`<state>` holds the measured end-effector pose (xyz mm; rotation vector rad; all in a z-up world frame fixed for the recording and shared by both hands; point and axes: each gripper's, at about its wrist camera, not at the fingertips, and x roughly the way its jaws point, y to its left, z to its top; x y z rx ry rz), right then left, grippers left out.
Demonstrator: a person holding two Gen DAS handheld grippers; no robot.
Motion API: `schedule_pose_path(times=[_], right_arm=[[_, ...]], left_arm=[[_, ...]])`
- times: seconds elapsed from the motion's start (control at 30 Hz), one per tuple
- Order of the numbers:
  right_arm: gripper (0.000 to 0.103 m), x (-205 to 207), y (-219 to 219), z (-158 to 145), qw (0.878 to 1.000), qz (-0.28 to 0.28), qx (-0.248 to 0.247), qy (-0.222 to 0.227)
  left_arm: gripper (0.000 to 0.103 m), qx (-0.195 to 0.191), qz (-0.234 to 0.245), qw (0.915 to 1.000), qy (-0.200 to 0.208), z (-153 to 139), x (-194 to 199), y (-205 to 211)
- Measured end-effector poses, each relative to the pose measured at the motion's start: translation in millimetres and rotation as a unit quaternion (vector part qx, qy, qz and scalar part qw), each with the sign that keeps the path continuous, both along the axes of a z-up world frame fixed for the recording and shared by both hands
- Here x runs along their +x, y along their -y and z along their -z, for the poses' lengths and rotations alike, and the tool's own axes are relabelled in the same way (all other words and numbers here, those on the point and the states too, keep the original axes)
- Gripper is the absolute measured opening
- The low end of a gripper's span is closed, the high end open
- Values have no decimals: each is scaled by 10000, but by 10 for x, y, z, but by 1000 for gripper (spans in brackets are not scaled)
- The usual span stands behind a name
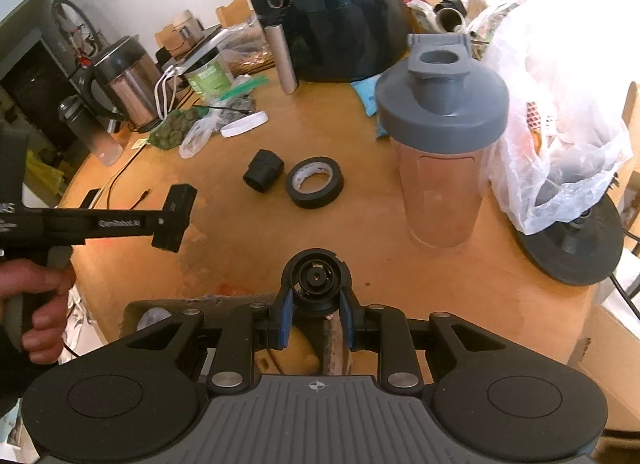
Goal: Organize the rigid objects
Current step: 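Carry the black case to the box with the left gripper while the right carries the knob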
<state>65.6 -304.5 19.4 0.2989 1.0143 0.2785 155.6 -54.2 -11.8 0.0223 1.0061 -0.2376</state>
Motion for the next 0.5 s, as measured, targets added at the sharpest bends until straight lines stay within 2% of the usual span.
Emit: schedule_pose_path(times=[0.5], right_arm=[[27,-144,-83,-25,9989,-411,181,110]], left_arm=[[31,-139,-293,9993,197,-327,-539,-143]])
